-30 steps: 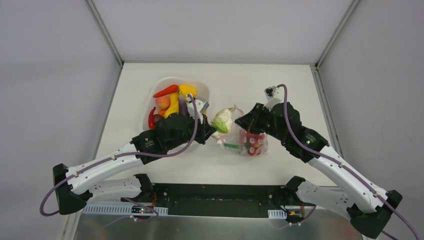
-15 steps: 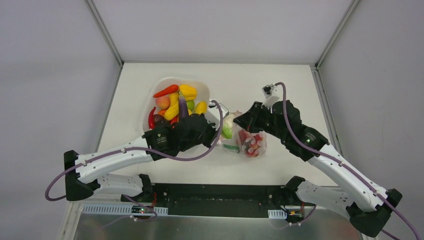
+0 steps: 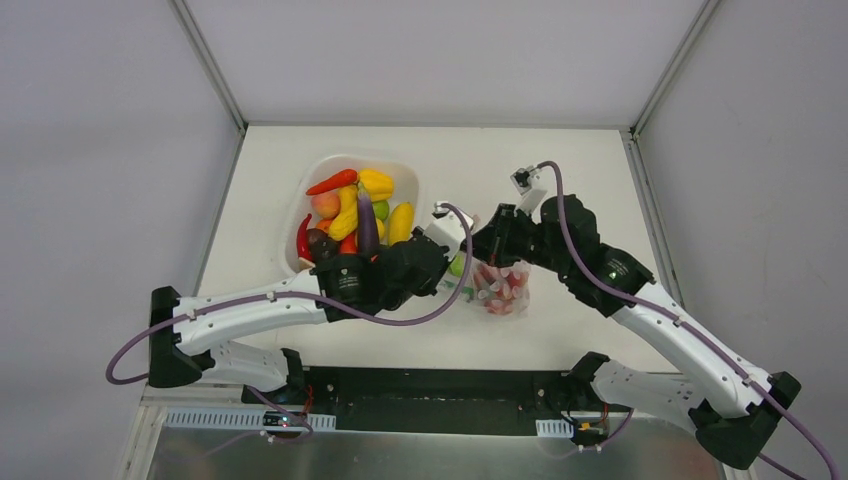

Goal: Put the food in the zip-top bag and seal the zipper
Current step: Adjust the zipper food storage bag at the center of the board.

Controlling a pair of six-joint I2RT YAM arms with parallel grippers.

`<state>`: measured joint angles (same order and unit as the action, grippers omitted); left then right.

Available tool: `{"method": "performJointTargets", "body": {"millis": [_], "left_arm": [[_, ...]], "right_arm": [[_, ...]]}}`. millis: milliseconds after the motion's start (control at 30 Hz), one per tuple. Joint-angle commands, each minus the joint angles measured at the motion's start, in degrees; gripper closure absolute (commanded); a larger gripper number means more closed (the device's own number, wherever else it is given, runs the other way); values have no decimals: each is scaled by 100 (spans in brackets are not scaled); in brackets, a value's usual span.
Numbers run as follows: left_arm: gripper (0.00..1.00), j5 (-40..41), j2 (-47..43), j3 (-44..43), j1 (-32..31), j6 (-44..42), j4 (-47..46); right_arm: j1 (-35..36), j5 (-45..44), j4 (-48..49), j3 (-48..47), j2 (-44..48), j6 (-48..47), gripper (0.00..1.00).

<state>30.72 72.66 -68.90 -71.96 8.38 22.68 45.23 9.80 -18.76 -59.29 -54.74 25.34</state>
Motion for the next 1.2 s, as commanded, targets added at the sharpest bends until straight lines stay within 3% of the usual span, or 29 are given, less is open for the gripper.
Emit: {"method": "performJointTargets", "body": {"millis": [0, 233, 467, 700, 833, 967, 1033, 1167], "left_arm": [[100, 169, -506, 303, 134, 533, -721], [100, 171, -408, 359, 233, 350, -542], [100, 256, -189, 255, 73, 326, -474], [100, 754, -129, 267, 85, 707, -613], [100, -16, -136, 359, 59, 145, -1008], [100, -401, -101, 419, -48, -177, -910], [100, -798, -138, 511, -63, -284, -876], [100, -1452, -212, 565, -77, -370, -648]], "right_arm": [[18, 220, 22, -129, 312, -303, 98], [16, 927, 656, 5, 574, -37, 99], [14, 183, 737, -182, 229, 423, 98], [13, 1771, 1083, -49, 272, -25, 100], [17, 854, 965, 4, 396, 57, 98], [13, -726, 997, 12, 454, 402, 98], [-13, -1126, 993, -88, 385, 317, 98], [-101, -1029, 614, -729, -1, -218, 99]]}}
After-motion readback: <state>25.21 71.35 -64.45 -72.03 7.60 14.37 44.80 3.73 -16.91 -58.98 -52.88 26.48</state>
